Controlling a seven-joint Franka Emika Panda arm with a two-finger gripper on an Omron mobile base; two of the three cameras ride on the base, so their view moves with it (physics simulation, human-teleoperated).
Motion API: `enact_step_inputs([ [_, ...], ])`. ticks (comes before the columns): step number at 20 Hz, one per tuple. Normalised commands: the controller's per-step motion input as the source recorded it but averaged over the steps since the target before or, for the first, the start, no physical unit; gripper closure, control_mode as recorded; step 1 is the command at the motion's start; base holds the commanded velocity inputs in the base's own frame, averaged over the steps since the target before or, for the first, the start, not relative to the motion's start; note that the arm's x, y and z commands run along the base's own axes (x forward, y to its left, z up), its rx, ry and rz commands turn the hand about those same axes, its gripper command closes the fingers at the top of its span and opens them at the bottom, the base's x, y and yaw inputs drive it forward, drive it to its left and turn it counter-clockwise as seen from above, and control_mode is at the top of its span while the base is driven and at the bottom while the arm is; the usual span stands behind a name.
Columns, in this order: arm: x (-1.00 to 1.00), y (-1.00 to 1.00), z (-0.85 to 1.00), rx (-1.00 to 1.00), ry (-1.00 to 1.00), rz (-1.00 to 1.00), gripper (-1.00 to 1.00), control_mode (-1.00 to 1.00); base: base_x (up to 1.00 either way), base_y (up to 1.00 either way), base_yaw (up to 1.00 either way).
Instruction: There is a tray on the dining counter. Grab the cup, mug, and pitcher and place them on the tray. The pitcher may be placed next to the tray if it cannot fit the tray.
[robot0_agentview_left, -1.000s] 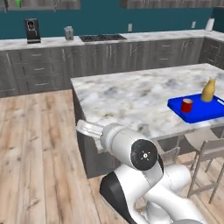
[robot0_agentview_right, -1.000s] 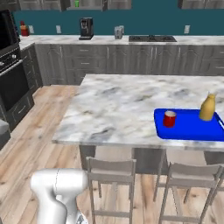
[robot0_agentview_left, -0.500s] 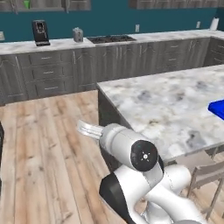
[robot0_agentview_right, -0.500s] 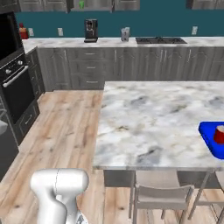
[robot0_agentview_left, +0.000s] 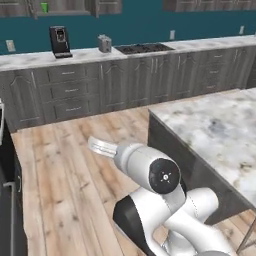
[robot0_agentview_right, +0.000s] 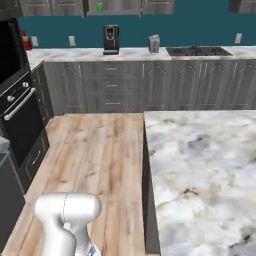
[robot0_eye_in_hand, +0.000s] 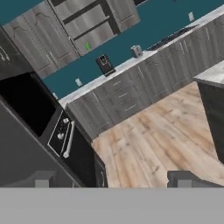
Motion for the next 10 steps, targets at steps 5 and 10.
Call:
enact_step_inputs([
  [5,0.0,0.0,0.0,0.0,0.0,0.0,-1.0,1.0,1.0,0.57,-0.04],
  [10,0.0,0.0,0.0,0.0,0.0,0.0,-1.0,1.0,1.0,-0.34,-0.01],
])
